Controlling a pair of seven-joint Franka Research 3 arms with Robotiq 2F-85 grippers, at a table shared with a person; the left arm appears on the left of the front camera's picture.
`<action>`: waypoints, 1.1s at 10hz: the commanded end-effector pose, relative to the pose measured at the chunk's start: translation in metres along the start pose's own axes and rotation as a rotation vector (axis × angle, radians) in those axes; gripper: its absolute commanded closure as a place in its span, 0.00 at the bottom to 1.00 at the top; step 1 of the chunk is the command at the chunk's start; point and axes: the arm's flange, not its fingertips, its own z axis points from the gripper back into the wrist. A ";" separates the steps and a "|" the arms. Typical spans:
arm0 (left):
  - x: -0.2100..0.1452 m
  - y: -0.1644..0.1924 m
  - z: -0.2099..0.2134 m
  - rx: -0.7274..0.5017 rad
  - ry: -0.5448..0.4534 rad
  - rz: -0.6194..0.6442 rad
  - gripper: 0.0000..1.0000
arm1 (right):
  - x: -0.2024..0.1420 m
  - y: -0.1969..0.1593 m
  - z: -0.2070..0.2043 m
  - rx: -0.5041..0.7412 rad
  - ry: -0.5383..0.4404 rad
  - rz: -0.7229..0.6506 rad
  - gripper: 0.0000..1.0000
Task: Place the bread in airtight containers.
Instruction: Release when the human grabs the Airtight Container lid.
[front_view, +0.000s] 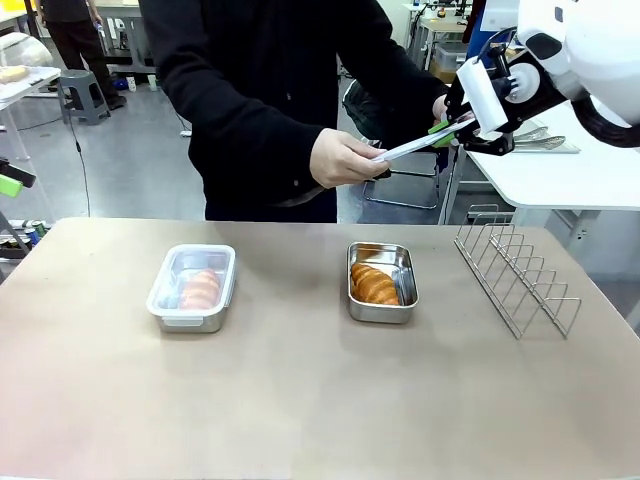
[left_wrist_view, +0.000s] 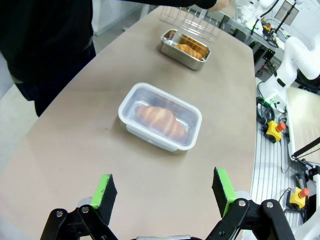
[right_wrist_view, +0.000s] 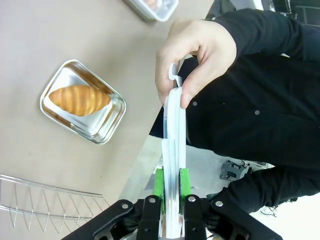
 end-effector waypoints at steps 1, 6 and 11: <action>0.001 -0.002 0.000 0.002 0.009 -0.009 0.00 | -0.001 0.000 0.003 -0.012 -0.003 0.001 1.00; 0.001 -0.002 0.000 0.002 0.009 -0.009 0.00 | -0.003 -0.001 -0.005 -0.011 0.016 -0.018 0.00; 0.001 -0.002 0.000 0.002 0.009 -0.009 0.00 | -0.145 0.061 -0.007 -0.053 -0.189 -0.958 0.00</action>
